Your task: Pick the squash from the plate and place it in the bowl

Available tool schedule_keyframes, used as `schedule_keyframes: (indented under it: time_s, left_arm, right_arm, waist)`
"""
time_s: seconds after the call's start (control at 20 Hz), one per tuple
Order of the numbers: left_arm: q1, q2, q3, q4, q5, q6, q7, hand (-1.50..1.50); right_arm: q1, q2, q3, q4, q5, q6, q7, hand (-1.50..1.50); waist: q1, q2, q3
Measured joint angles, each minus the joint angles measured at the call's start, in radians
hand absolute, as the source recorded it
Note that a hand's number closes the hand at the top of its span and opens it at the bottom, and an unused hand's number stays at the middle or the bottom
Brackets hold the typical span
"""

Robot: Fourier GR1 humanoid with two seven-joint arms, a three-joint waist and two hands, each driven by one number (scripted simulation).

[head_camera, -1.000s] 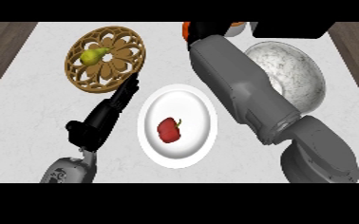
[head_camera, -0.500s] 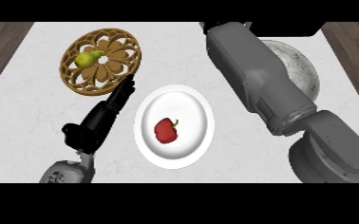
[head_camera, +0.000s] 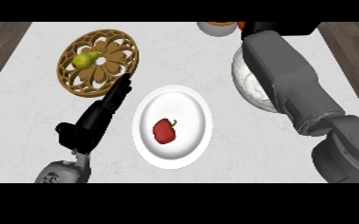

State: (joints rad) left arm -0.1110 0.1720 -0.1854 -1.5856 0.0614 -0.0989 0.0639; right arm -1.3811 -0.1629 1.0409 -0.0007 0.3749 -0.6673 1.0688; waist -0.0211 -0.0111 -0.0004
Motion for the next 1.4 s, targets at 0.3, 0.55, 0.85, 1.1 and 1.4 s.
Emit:
schedule_keyframes:
  time_s: [0.3, 0.55, 0.85, 1.1, 1.4]
  left_arm:
    - [0.02, -0.01, -0.011, -0.002, -0.014, 0.0, -0.023, 0.0]
    - [0.017, -0.015, -0.007, -0.014, -0.009, -0.001, 0.0, 0.0]
    - [0.016, -0.007, 0.008, -0.025, -0.007, -0.019, 0.004, 0.0]
    - [0.025, -0.012, 0.008, -0.027, -0.013, -0.016, 0.002, 0.0]
    - [0.018, -0.01, 0.03, -0.023, -0.012, -0.005, 0.019, 0.0]
  right_arm:
    - [0.097, -0.065, -0.15, -0.042, -0.135, 0.017, -0.054, -1.5]
    - [0.198, -0.14, -0.265, -0.16, -0.23, 0.01, -0.168, -1.5]
    - [0.272, -0.22, -0.309, -0.281, -0.217, -0.07, -0.252, -1.5]
    - [0.288, -0.282, -0.354, -0.332, -0.206, -0.21, -0.268, -1.5]
    - [0.348, -0.36, -0.427, -0.445, -0.226, -0.33, -0.259, -1.5]
  waist:
    - [0.001, 0.004, 0.001]
    - [0.001, 0.004, 0.001]
    - [0.005, 0.003, 0.0]
    - [-0.002, 0.0, 0.0]
    - [-0.032, -0.011, -0.001]
